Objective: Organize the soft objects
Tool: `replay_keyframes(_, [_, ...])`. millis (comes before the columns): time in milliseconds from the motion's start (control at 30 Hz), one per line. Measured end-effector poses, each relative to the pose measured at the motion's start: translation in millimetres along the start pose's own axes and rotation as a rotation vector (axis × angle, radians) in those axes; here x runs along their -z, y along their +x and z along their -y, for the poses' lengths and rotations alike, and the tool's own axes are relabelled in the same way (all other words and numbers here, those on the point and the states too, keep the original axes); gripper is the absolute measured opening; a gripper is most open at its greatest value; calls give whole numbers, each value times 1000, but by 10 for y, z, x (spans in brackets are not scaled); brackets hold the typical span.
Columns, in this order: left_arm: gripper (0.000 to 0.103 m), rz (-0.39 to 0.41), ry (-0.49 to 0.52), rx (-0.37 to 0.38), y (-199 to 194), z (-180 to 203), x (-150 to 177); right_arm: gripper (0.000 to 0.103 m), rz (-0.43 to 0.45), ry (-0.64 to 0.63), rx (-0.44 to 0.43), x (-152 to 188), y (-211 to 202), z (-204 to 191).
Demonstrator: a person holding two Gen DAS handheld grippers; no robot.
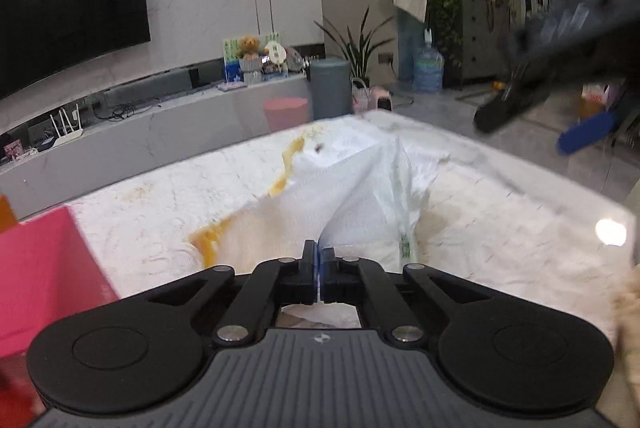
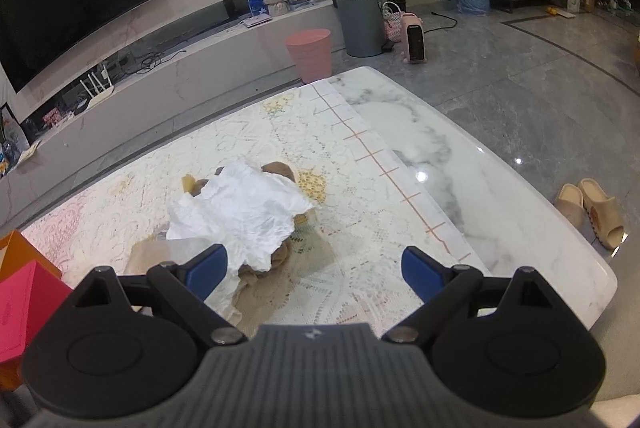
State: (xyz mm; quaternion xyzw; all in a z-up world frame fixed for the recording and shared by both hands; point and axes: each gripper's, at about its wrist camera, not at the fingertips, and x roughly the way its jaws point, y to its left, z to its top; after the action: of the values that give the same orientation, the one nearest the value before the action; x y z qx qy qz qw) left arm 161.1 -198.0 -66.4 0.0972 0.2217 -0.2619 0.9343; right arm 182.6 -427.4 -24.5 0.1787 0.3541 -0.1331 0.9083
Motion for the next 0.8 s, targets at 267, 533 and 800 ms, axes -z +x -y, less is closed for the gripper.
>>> replay_keyframes(267, [1, 27, -107, 21, -858, -459, -248, 92, -30, 43, -95, 47, 142, -34])
replay_keyframes(533, [1, 38, -174, 24, -1283, -971, -76, 75, -95, 94, -192, 198, 522, -311])
replay_keyframes(800, [6, 93, -279, 90, -1402, -1306, 109, 47, -91, 24, -197, 312, 752, -474])
